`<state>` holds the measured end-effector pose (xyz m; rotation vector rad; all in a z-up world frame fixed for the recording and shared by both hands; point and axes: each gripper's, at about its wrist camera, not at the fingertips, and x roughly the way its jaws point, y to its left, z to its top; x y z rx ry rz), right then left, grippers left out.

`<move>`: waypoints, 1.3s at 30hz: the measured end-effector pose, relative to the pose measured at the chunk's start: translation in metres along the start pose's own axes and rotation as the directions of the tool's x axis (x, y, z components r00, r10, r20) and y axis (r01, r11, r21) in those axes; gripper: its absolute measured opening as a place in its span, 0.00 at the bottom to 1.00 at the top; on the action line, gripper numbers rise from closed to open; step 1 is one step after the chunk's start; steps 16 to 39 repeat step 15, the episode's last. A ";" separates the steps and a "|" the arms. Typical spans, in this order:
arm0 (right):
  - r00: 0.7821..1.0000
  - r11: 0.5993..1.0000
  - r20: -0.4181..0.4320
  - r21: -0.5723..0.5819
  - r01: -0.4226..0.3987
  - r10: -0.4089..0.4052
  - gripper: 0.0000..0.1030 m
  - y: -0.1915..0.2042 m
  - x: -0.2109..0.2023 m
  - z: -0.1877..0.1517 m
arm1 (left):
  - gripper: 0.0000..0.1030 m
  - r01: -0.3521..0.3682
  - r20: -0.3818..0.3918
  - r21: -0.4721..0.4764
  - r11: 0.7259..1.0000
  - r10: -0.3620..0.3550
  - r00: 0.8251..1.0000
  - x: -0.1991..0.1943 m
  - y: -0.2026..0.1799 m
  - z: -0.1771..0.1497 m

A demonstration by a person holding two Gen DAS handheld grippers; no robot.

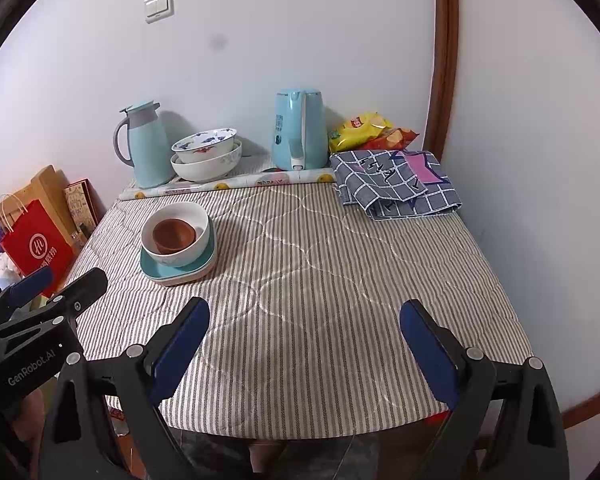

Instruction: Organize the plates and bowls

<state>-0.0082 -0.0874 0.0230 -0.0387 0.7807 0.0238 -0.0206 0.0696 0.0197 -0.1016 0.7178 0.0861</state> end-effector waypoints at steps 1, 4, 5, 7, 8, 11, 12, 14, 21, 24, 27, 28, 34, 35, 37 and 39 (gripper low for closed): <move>1.000 1.000 0.001 0.000 0.000 0.000 0.92 0.000 0.000 0.000 | 0.83 0.000 -0.001 0.000 1.000 0.000 1.000 0.000 0.000 0.000; 1.000 1.000 0.001 0.001 -0.001 0.001 0.92 0.000 -0.001 0.000 | 0.83 0.000 -0.001 -0.004 1.000 0.000 1.000 0.000 0.000 -0.001; 1.000 1.000 0.002 0.000 -0.002 0.002 0.92 0.000 -0.001 0.000 | 0.83 0.001 -0.001 -0.002 1.000 -0.001 1.000 0.000 0.000 -0.001; 1.000 1.000 0.002 0.001 -0.001 0.001 0.92 0.000 -0.002 -0.001 | 0.83 0.002 -0.002 -0.002 1.000 -0.002 1.000 0.000 0.000 -0.001; 1.000 1.000 0.002 0.001 -0.002 0.002 0.92 0.000 -0.002 -0.001 | 0.83 0.001 -0.002 -0.002 1.000 -0.001 1.000 0.000 0.001 -0.001; 1.000 1.000 0.004 0.001 0.000 0.000 0.92 0.000 -0.002 0.000 | 0.83 0.002 0.001 -0.002 1.000 -0.002 1.000 0.001 0.000 -0.001; 1.000 1.000 0.005 0.002 -0.001 0.001 0.92 0.000 -0.002 0.000 | 0.83 0.001 0.000 -0.001 1.000 -0.001 1.000 0.002 0.001 0.000; 1.000 1.000 0.005 0.003 -0.003 0.003 0.92 0.000 -0.002 -0.001 | 0.83 -0.001 0.001 0.000 1.000 0.001 1.000 0.002 0.000 0.000; 1.000 1.000 0.004 0.005 -0.004 0.004 0.92 0.000 -0.001 -0.001 | 0.83 -0.002 0.001 0.001 1.000 0.002 1.000 0.004 0.000 0.000; 1.000 1.000 0.004 0.005 -0.004 0.004 0.92 0.000 -0.001 -0.001 | 0.83 -0.002 0.001 0.001 1.000 0.002 1.000 0.004 0.000 0.000; 1.000 1.000 0.004 0.005 -0.004 0.004 0.92 0.000 -0.001 -0.001 | 0.83 -0.002 0.001 0.001 1.000 0.002 1.000 0.004 0.000 0.000; 1.000 1.000 0.004 0.005 -0.004 0.004 0.92 0.000 -0.001 -0.001 | 0.83 -0.002 0.001 0.001 1.000 0.002 1.000 0.004 0.000 0.000; 1.000 1.000 0.004 0.005 -0.004 0.004 0.92 0.000 -0.001 -0.001 | 0.83 -0.002 0.001 0.001 1.000 0.002 1.000 0.004 0.000 0.000; 1.000 1.000 0.004 0.005 -0.004 0.004 0.92 0.000 -0.001 -0.001 | 0.83 -0.002 0.001 0.001 1.000 0.002 1.000 0.004 0.000 0.000; 1.000 1.000 0.004 0.005 -0.004 0.004 0.92 0.000 -0.001 -0.001 | 0.83 -0.002 0.001 0.001 1.000 0.002 1.000 0.004 0.000 0.000; 1.000 1.000 0.004 0.005 -0.004 0.004 0.92 0.000 -0.001 -0.001 | 0.83 -0.002 0.001 0.001 1.000 0.002 1.000 0.004 0.000 0.000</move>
